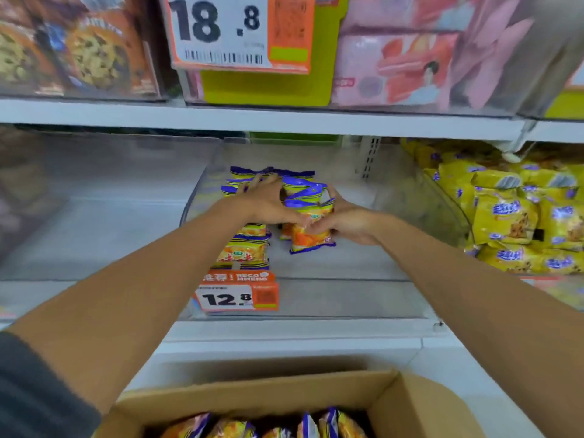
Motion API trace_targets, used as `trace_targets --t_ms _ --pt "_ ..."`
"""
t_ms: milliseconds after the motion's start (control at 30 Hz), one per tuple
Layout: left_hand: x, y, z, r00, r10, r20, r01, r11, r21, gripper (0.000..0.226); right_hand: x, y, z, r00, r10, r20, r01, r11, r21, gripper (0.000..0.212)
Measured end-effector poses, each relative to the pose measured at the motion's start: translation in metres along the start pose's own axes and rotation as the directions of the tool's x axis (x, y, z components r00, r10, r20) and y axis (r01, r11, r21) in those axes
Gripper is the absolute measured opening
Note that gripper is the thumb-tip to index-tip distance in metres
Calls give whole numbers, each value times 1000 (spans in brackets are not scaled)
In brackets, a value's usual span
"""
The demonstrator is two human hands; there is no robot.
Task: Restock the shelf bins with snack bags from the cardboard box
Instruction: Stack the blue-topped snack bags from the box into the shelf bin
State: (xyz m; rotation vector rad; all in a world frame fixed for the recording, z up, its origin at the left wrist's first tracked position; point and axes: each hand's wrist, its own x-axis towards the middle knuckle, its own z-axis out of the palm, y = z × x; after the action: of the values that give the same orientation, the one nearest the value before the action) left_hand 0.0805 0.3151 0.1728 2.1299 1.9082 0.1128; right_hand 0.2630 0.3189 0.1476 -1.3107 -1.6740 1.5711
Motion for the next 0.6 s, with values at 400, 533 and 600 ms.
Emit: trace_targets --t_ms 400,533,600 --pt "-3 -21 9 999 -45 1 45 997 70 94 18 -2 9 998 -38 -44 36 999 -31 123" --pt "-4 -20 9 998 -65 22 64 997 47 115 18 -6 12 996 -92 12 92 990 -103 115" --pt "-4 -20 10 998 -66 10 65 997 48 113 18 -2 12 995 -94 24 97 984 -152 127"
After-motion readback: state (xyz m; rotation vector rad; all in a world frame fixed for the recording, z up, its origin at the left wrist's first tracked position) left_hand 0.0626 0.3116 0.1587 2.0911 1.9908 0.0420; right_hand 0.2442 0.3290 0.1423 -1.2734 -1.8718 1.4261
